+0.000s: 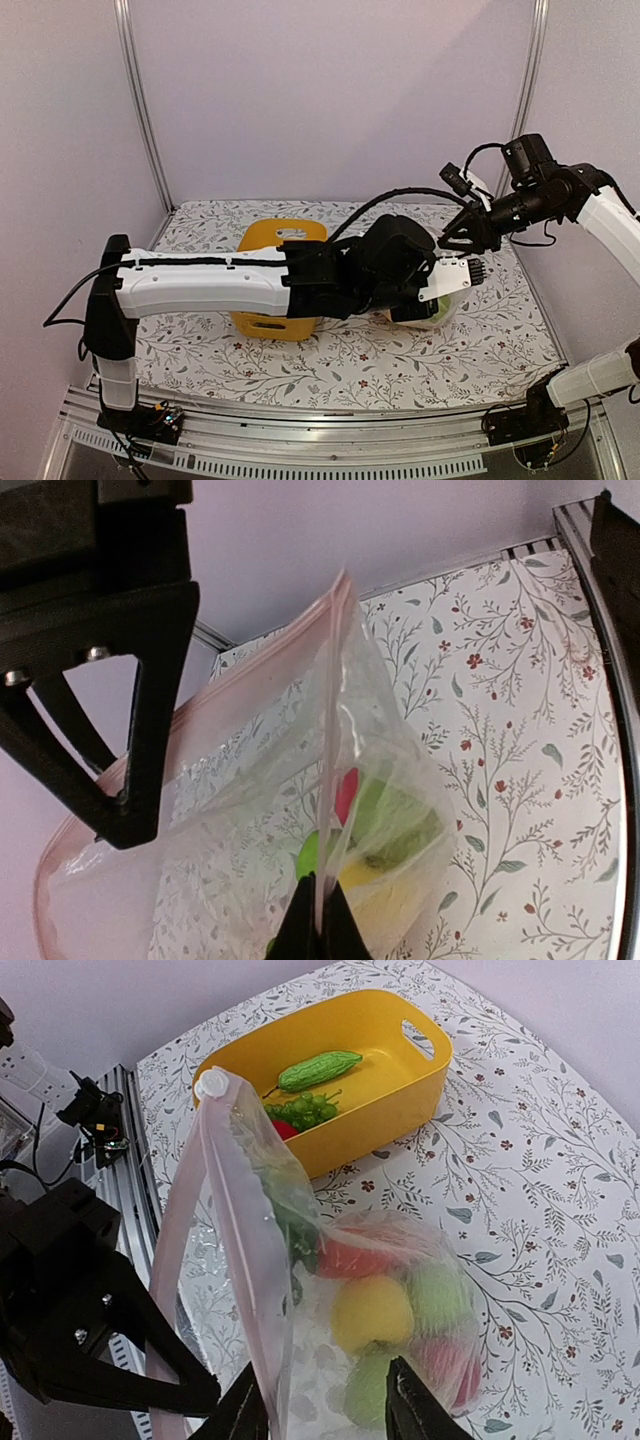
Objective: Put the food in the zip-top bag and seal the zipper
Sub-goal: Adjust the zipper food storage bag at the center of the board.
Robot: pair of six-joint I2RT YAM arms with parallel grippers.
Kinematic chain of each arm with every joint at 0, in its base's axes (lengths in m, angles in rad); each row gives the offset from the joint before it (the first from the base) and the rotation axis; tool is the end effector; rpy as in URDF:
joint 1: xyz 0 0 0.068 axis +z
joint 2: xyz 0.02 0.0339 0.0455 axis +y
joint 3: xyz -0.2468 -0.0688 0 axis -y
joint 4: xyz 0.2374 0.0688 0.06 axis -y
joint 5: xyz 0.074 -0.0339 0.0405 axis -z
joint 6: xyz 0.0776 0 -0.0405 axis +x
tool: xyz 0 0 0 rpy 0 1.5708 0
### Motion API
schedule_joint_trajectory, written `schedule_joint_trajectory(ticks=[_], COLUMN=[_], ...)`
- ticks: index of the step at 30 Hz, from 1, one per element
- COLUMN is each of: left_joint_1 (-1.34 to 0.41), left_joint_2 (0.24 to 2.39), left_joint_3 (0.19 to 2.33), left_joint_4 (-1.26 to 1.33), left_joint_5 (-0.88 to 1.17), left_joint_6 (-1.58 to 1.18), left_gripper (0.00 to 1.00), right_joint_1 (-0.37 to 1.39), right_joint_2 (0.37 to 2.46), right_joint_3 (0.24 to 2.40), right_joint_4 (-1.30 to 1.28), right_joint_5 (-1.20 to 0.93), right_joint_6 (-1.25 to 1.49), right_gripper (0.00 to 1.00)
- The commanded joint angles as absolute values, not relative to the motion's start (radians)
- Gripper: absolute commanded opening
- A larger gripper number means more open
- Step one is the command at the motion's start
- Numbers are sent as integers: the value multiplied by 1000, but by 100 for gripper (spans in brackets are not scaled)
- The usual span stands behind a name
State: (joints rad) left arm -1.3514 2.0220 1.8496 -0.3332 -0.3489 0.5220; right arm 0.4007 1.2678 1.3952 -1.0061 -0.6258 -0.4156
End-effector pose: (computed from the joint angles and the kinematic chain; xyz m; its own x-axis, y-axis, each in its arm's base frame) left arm 0.1348 -0.4826 0.2828 0.3335 0.6573 -0.6758 0.7912 0.1946 0.5798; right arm 0.2231 0.1439 0.3333 -0.3820 -0.5172 -0.7659 -0.8903 0.4281 0.1549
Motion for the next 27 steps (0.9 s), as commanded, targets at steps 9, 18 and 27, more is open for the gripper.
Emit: schedule_joint_trajectory(ticks=[9, 18, 27], left_joint_1=[-1363, -1361, -1267], left_joint_2=[1992, 1767, 1553], left_joint_3=[1837, 1651, 1344], left_joint_4=[-282, 158, 266], left_joint_5=[-396, -353, -478], left_joint_6=[498, 313, 75], left_gripper=[7, 79, 81], right_joint_1=[412, 238, 230], right_joint_2=[1311, 1453, 1457], right_joint_3=[1497, 1703, 1693], right_joint_4=[-932, -836, -756], right_joint_5=[-475, -228, -268], right_joint_6=[-384, -370, -326], right_gripper=[0, 0, 0])
